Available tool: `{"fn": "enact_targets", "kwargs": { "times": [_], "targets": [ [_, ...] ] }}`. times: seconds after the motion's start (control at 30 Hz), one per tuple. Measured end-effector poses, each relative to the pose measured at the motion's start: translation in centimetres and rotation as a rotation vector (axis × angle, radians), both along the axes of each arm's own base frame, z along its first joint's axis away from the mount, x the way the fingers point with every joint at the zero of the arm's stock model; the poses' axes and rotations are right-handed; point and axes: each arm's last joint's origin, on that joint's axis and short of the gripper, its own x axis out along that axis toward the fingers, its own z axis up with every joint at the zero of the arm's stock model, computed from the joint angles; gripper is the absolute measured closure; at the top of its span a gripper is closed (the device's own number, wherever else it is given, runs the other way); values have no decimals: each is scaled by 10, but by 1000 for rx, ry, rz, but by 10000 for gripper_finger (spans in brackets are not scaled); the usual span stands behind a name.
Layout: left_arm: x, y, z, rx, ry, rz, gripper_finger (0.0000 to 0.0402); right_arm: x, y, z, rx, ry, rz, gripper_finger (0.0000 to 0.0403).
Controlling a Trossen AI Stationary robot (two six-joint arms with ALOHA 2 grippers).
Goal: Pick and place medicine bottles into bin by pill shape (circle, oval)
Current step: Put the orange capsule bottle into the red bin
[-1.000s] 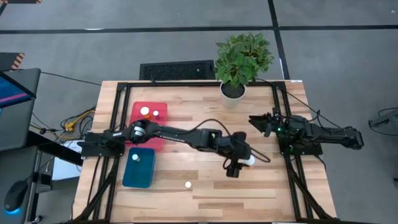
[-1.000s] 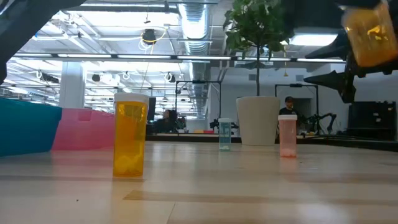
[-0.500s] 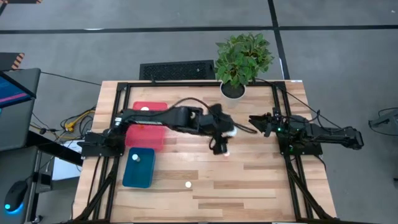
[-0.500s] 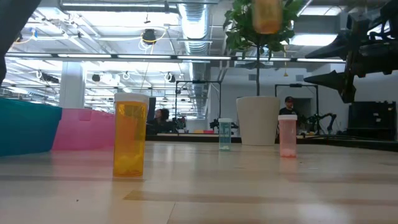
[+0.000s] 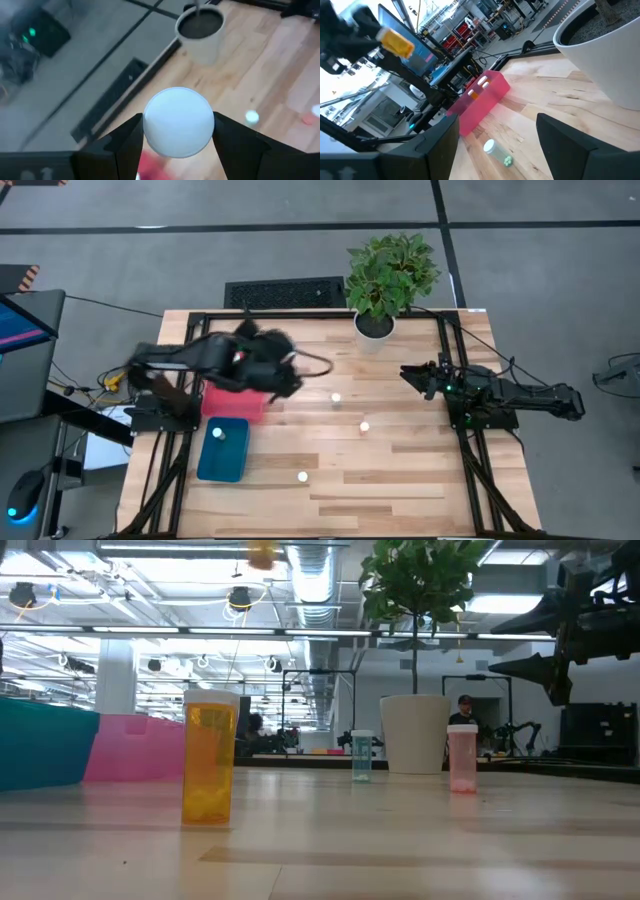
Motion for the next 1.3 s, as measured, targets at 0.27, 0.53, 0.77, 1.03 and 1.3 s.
{"fn": "enact_targets", "kwargs": {
  "times": [0.27,0.53,0.77,1.03,1.3],
  "targets": [
    [-81,-8,-76,-97,-193,304,193,0,0,0,-2,-1,-1,127],
    [-110,0,-170,-178,-268,491,193,0,0,0,4,-5,-2,127],
    [-112,11,-221,-216,-285,576,193,0,0,0,5,-6,-2,127],
    [-114,24,-250,-232,-261,591,193,0,0,0,6,-7,-2,127],
    [-101,36,-261,-197,-159,525,193,0,0,0,8,-8,-2,127]
  ]
}}
